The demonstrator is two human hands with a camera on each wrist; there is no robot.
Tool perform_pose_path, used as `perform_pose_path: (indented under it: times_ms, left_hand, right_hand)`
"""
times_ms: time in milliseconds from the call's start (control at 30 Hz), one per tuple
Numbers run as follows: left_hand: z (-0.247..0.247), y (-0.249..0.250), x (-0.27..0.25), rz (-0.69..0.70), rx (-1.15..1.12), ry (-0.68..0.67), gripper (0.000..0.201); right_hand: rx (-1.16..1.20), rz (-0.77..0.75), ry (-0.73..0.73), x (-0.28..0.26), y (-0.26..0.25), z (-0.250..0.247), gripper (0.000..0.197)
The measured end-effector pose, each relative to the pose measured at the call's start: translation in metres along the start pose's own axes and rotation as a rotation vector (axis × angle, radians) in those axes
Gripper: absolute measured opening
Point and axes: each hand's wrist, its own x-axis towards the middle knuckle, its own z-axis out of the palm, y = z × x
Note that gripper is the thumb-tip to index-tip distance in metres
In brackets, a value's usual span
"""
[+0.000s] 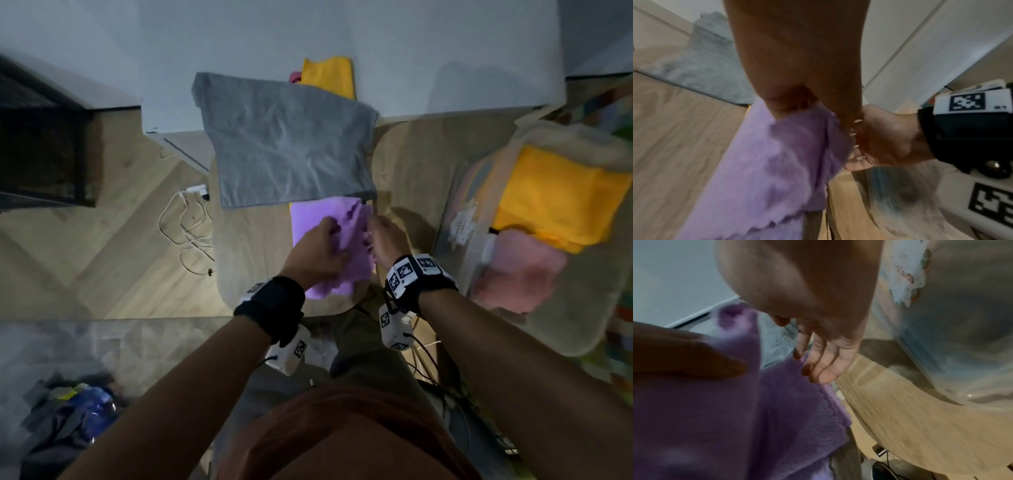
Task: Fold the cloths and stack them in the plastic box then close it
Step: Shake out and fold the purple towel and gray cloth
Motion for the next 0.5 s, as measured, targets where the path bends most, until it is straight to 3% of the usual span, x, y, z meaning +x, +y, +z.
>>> perform_pose_path:
  times_ms: [100,200,267,300,400,500]
  left_hand:
    - [0.017,0.002,0.009,0.014,-0.033,-0.004,0.035]
    - [0.022,-0.022,0.022,-0.067,0.003,0.265,0.031]
    - [0.02,-0.038,0.028,-0.184,0.04,0.448,0.05]
    - [0.017,-0.044,0.032,-0.28,0.033,0.446,0.066]
    - [0.006,-0.054,0.04,-0.551,-0.047,0.203,0.088]
    - [0.005,-0.063,0.044,-0.44,-0.128,0.175,0.082]
  right_hand:
    - [-0.028,0.045,-0.015,-0.003,0.004,-0.013,0.065]
    - [-0.039,0.064,-0.009,0.001,0.01,-0.021,0.055]
    - [-0.004,0.035,-0.018,0.001,0.013,-0.022,0.051]
    - [0.02,0.015,-0.029,0.002,0.013,-0.022,0.053]
    - [0.023,-0.051,-0.054,0.006,0.01,-0.017,0.066]
    - [0.013,-0.154,-0.061,0.009,0.01,-0.011,0.083]
